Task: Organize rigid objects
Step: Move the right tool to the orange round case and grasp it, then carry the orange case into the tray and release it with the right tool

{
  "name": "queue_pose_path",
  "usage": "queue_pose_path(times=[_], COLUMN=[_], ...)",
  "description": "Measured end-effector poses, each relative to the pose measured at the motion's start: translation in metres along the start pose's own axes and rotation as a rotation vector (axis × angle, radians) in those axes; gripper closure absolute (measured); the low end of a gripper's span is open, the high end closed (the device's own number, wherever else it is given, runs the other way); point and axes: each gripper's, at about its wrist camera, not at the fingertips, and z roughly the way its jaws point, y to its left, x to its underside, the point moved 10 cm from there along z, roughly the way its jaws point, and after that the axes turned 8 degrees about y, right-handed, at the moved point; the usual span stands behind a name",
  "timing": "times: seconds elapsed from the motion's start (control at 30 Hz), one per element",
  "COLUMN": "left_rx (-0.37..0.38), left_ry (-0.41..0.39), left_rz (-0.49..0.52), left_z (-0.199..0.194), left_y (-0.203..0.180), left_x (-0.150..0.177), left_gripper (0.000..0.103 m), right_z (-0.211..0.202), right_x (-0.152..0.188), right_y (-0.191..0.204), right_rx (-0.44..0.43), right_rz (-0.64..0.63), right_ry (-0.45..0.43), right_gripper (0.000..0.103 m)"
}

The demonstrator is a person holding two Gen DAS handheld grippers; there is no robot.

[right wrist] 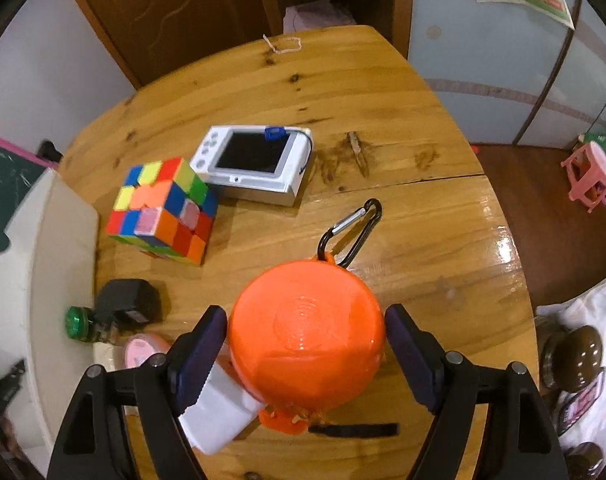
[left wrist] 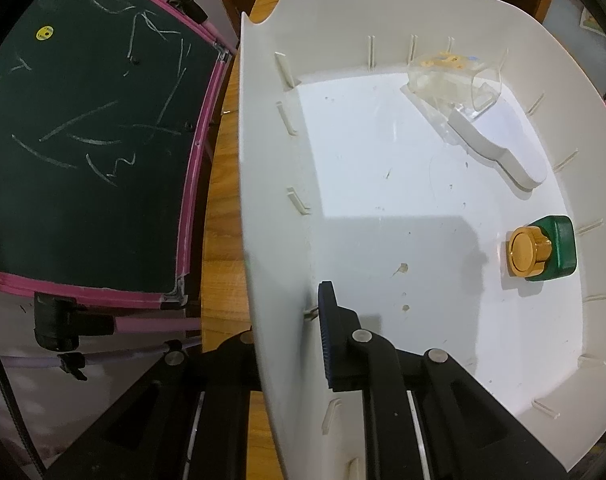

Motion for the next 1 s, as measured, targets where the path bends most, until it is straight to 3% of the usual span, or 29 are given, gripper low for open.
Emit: queue_pose_path(times=[0.5,0.73,1.0], left_rx=[0.016,0.016,0.015], left_ry=[-0.012,-0.008,-0.006], left_rz=[-0.006,-0.004,-0.005], left_z=[-0.001,-0.001,-0.001], left_y=[0.002,0.001,0.0], left_x=[0.001,0.001,0.0], left_gripper=[0.089,0.089,0.089], right_z=[0.027,0.023,-0.009], right_x=[0.003,0.007,0.007], right_y=[0.006,0.003,0.0], right_rx=[0.05,0.063,0.101], right_rz=[-0.018,-0.008,-0.014], right_ry=[0.096,0.066,-0.05], right_gripper=[0.021,0.022,0.022])
